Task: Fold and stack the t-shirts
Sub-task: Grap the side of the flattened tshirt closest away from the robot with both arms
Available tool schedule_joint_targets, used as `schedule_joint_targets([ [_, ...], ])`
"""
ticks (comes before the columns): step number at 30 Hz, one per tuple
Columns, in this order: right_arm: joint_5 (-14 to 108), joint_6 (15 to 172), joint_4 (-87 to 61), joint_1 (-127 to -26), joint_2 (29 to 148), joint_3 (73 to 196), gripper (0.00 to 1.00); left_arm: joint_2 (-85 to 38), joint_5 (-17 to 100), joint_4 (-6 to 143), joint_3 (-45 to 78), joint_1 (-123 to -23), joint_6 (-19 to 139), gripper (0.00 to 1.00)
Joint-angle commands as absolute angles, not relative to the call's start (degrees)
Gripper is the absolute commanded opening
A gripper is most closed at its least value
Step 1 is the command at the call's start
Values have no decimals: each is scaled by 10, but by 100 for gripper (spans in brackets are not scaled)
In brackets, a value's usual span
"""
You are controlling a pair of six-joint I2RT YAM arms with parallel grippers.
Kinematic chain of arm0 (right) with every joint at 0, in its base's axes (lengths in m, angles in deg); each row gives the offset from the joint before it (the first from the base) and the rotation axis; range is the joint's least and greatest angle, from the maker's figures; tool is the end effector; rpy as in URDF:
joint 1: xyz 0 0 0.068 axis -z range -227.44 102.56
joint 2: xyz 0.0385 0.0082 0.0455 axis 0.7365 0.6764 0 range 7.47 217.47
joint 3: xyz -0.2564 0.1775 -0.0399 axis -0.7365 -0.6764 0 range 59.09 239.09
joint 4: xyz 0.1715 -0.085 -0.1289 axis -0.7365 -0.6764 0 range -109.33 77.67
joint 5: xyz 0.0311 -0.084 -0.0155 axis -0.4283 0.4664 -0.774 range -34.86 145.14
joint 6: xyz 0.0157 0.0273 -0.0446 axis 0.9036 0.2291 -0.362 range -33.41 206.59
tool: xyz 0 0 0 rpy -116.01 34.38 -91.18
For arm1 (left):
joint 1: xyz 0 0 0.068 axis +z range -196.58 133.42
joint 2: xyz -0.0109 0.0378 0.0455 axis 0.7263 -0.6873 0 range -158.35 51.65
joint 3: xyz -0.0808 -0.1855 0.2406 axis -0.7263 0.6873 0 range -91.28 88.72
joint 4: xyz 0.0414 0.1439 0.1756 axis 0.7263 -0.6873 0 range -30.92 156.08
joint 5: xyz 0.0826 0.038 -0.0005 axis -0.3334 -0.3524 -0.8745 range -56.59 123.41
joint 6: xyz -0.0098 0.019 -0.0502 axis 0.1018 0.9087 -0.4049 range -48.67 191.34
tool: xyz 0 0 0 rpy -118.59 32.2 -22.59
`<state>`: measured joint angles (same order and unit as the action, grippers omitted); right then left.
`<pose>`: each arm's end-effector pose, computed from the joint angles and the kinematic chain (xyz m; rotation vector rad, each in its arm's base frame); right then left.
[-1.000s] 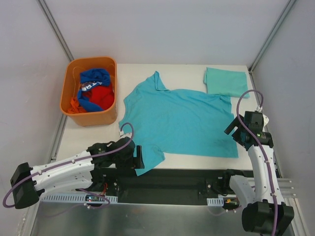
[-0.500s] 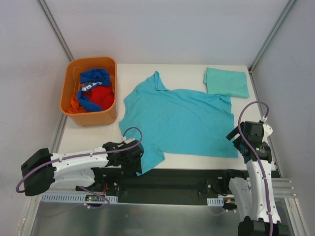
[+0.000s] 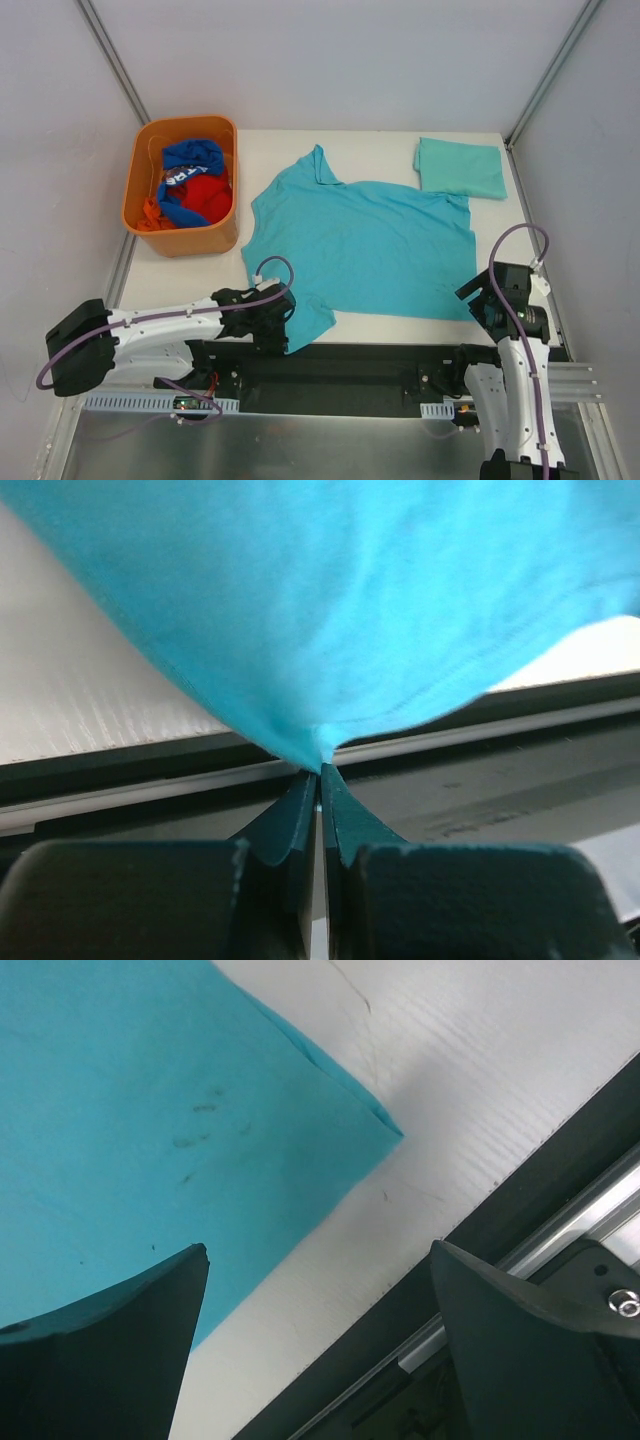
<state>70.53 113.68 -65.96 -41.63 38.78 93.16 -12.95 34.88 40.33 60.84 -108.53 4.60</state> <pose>0.0345 -0.0132 0.2583 0.7966 2.2874 -0.1627 0.0676 -0.1287 0.2139 -0.1114 2.8827 -0.6530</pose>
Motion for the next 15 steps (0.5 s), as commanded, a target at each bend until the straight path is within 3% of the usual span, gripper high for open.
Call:
schedule_joint_targets([
  [1,653,1183,-684,-414,403,900,97,-66,350,409,590,-1092,65,0],
  [6,636,1205,-660,-414,420,870,99,-28,339,409,579,-1092,88,0],
  [15,632,1232,-565,-413,483,827,81,-31,309,409,533,-1087,128,0],
])
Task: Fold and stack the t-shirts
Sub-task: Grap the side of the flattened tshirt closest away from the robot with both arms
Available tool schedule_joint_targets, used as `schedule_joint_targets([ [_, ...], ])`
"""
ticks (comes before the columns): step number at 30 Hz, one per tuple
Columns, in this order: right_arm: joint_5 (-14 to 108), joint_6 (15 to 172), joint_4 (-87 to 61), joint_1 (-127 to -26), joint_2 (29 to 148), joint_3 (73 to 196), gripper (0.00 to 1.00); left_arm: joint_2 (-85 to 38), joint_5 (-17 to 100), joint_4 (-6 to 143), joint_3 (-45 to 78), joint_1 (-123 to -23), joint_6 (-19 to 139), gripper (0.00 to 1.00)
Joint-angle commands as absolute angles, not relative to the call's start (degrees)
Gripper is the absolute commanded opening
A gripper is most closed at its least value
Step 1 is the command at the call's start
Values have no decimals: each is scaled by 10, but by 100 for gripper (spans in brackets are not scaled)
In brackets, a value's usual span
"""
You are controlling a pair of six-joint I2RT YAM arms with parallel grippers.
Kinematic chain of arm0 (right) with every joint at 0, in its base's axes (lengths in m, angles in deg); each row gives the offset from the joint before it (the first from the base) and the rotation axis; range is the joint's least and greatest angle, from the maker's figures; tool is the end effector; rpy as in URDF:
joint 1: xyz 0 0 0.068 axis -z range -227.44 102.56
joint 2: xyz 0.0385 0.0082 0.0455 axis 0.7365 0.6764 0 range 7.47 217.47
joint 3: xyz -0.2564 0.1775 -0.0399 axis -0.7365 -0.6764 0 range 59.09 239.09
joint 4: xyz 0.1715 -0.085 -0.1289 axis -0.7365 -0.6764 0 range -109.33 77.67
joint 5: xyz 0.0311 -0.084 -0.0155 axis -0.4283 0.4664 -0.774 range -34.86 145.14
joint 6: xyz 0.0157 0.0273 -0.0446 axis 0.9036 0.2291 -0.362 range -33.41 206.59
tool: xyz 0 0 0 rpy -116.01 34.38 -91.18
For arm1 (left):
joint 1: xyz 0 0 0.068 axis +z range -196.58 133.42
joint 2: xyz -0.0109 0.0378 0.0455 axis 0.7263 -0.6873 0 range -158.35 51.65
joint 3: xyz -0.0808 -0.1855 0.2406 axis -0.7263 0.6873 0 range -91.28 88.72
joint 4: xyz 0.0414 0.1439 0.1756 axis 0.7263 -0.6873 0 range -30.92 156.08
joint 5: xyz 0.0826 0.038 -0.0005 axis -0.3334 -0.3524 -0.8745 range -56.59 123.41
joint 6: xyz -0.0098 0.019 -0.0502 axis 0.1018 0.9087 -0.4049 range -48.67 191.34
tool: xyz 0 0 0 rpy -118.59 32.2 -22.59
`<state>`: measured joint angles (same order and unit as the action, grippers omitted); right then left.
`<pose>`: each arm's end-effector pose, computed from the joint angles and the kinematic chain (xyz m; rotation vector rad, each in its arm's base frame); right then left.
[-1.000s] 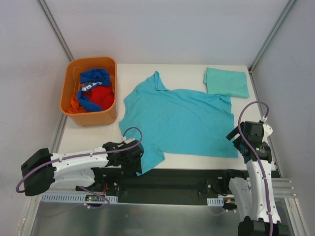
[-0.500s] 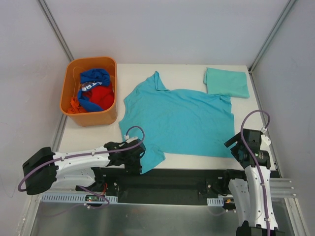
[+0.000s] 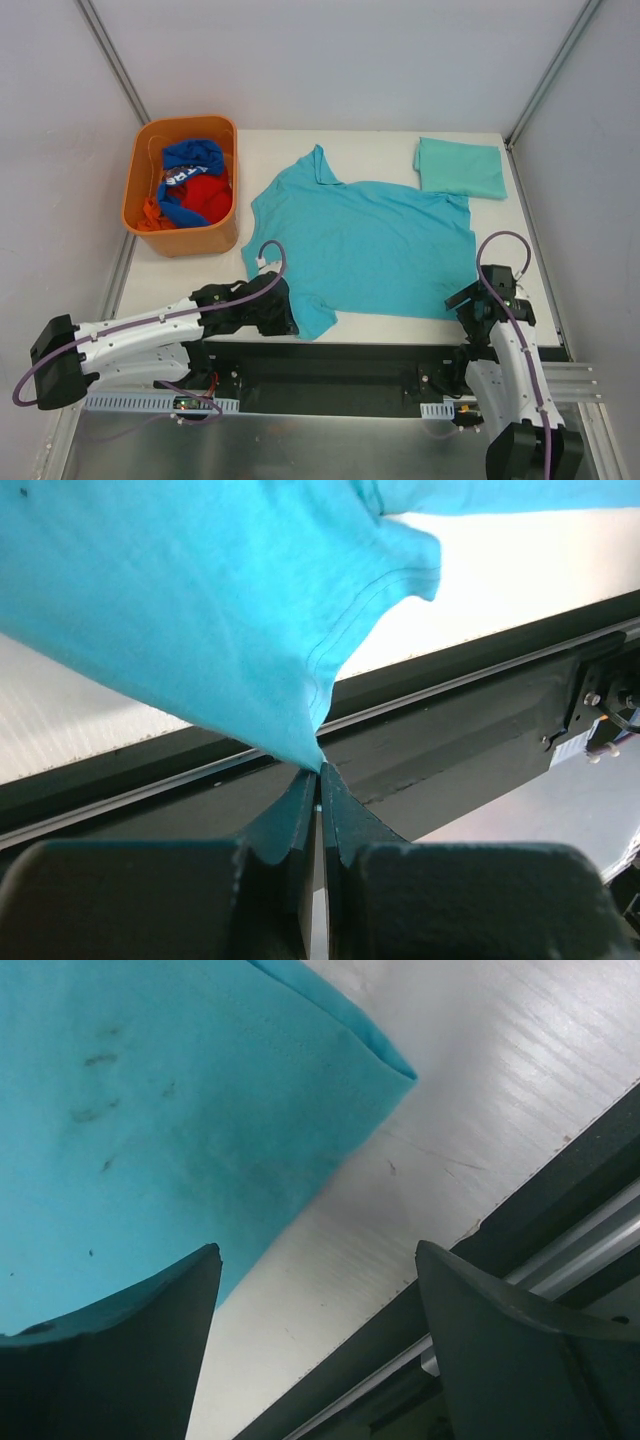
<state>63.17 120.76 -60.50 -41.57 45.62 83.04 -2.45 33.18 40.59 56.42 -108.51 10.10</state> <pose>0.0492 -0.0102 0.2115 0.9469 2.4655 -0.0212 0.0634 -0.1183 0.2577 0.0139 2.6392 -0.9049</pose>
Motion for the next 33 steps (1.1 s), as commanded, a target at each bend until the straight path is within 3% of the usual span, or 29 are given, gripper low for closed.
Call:
schedule_joint_targets([
  [1,650,1230,-562,-412,496,826,79,-38,306,410,530,-1086,130,0],
  [14,639,1207,-446,-396,625,812,57,-58,309,410,514,-1053,140,0],
  [18,623,1191,-440,-396,629,812,33,-51,308,410,512,-1042,142,0],
  [25,656,1159,-442,-396,598,820,16,-54,314,410,489,-1016,172,0],
  [28,645,1125,-426,-396,600,830,1,-59,318,410,482,-1004,180,0],
  [33,618,1078,-406,-401,606,852,0,-61,302,410,464,-994,189,0],
])
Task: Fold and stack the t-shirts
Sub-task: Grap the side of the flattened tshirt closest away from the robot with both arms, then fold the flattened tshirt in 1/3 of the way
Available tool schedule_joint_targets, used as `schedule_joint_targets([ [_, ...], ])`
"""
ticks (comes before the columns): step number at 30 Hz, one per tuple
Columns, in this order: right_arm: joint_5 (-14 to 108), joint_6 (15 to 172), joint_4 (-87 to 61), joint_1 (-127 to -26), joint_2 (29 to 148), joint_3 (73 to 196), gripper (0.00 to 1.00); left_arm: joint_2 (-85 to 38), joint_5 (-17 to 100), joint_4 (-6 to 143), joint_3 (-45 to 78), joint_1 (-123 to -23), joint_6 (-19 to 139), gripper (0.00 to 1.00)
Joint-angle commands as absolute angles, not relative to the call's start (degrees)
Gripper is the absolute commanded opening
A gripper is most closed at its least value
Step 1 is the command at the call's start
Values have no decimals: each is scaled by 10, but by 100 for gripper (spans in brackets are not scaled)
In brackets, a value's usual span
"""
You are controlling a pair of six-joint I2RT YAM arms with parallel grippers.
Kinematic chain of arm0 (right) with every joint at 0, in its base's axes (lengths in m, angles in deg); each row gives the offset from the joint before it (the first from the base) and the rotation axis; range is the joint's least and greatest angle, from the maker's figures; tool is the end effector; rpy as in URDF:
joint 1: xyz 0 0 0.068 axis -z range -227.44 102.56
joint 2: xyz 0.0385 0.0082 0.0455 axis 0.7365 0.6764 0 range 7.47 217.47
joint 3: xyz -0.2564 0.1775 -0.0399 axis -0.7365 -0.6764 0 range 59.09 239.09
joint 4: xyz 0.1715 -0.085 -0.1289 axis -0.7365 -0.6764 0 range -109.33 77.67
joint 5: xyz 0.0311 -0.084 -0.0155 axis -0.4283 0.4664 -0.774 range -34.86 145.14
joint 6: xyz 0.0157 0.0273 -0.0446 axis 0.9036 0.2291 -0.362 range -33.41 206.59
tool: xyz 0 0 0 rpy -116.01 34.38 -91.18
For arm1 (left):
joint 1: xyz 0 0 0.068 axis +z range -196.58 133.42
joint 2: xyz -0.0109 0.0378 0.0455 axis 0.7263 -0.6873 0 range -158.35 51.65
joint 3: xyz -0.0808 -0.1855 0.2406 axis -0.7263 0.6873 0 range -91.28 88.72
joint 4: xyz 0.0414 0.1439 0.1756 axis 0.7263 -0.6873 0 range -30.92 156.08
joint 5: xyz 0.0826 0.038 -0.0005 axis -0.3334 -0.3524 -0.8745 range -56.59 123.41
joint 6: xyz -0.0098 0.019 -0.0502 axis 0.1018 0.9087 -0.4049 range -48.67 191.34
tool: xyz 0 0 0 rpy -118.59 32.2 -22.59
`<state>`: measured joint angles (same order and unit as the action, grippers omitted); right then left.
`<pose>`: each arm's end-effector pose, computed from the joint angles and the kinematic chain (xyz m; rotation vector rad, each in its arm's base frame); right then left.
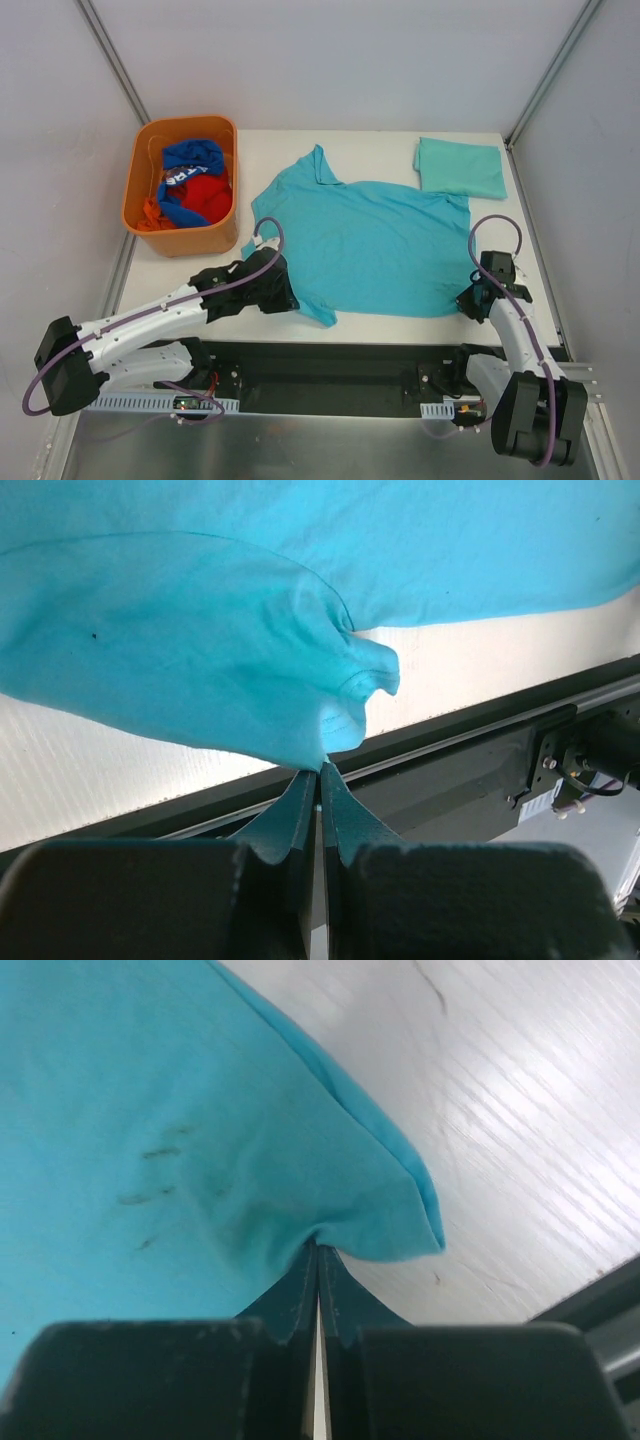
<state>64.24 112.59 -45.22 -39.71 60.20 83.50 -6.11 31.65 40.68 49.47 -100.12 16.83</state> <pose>0.1006 -0.0194 0.2134 0.8112 2.4914 -0.0993 0.0937 -0.1248 0.2858 -0.0376 2.5163 -0.8435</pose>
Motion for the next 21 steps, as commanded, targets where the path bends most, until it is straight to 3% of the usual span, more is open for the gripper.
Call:
schedule_joint_targets([
  [1,615,1073,-405,-401,606,855,1,-59,301,410,462,-993,193,0],
  [11,608,1055,-428,-412,604,907,1,-53,295,414,436,-953,220,0],
  [21,611,1052,-427,-427,683,984,1,-118,324,445,363,-855,296,0],
])
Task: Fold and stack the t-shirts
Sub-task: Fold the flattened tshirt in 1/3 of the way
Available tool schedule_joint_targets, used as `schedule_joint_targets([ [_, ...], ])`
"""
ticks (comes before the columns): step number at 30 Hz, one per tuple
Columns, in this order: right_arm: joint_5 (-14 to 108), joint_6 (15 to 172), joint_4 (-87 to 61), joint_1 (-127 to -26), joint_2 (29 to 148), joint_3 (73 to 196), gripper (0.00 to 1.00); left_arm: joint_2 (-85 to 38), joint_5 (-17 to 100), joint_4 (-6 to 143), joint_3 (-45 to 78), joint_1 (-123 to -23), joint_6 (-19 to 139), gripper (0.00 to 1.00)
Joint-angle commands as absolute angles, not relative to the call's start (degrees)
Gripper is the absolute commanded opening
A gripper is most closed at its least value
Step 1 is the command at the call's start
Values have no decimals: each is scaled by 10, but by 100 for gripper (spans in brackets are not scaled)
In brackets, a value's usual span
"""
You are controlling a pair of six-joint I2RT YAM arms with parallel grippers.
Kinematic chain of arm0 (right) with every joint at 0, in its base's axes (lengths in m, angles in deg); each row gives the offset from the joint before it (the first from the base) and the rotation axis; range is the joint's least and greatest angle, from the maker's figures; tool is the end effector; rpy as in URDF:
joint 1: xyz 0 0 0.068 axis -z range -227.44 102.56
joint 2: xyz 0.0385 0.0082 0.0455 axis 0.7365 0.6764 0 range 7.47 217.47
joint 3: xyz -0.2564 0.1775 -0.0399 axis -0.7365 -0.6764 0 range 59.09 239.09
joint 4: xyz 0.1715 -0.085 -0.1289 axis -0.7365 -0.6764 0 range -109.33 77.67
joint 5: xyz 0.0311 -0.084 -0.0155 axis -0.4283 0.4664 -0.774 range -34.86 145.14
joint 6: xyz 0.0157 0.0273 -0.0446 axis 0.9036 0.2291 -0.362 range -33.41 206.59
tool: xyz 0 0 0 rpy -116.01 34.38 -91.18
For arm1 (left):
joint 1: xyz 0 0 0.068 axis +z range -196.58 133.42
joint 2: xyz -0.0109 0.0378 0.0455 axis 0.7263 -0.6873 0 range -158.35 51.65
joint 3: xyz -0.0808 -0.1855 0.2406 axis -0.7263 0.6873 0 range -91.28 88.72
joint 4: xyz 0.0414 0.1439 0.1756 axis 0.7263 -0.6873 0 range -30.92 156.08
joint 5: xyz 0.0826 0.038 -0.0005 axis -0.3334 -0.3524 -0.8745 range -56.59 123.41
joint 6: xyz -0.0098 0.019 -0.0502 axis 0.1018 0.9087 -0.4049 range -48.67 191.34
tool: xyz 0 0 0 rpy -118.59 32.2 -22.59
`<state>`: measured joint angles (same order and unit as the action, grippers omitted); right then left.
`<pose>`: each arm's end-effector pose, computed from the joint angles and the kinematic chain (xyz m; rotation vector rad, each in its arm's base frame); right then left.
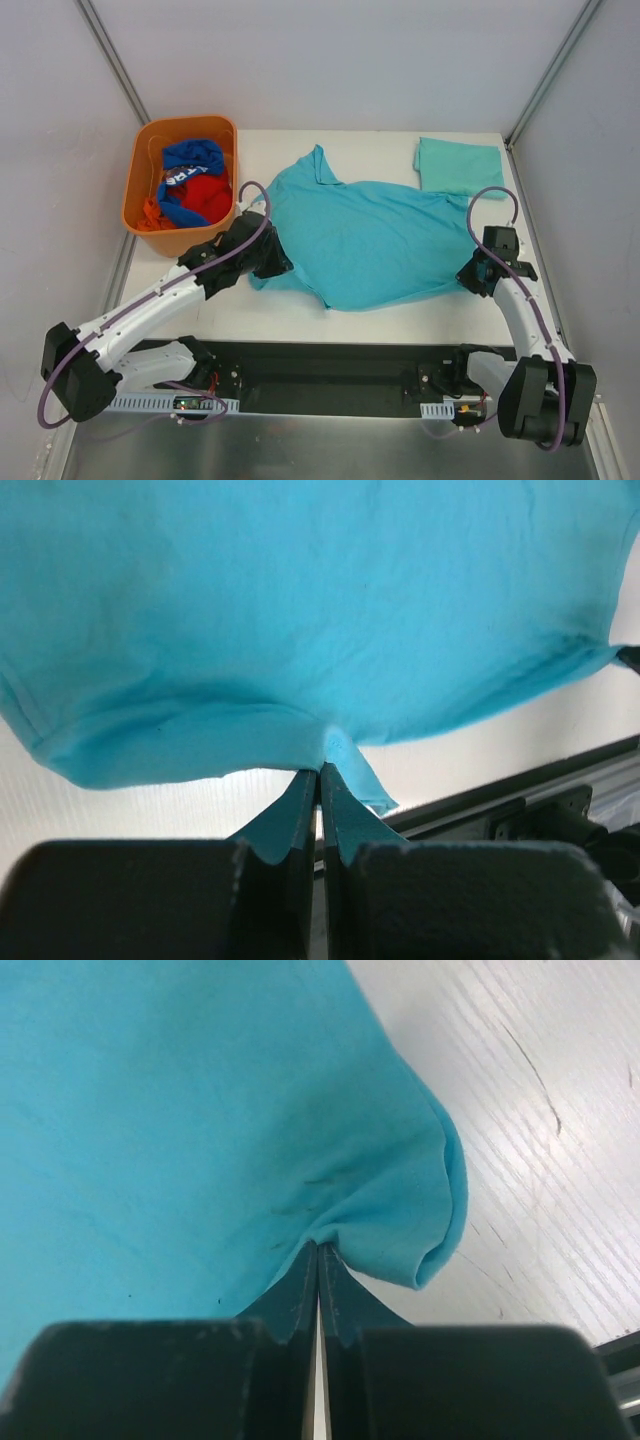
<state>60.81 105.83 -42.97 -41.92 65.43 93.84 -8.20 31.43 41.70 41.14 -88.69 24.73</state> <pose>0.1398 -0.0171 0.2560 0.5764 2.4369 -0.0257 0.1304 -0.1160 0.3263 -0.1118 2.3324 -0.7912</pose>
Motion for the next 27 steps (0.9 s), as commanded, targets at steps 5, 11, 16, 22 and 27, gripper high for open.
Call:
schedule_joint_targets([
  [5,630,1057,-428,-430,725,1024,1,-185,362,452,298,-816,329,0],
  [11,644,1060,-434,-430,785,1079,1,-250,376,451,236,-757,353,0],
  [16,652,1065,-435,-430,830,1115,1,-293,390,451,200,-723,377,0],
  [22,659,1067,-434,-430,876,1158,1,-338,394,452,153,-704,412,0],
  [27,659,1067,-436,-430,904,1179,1,-371,402,452,130,-692,429,0],
])
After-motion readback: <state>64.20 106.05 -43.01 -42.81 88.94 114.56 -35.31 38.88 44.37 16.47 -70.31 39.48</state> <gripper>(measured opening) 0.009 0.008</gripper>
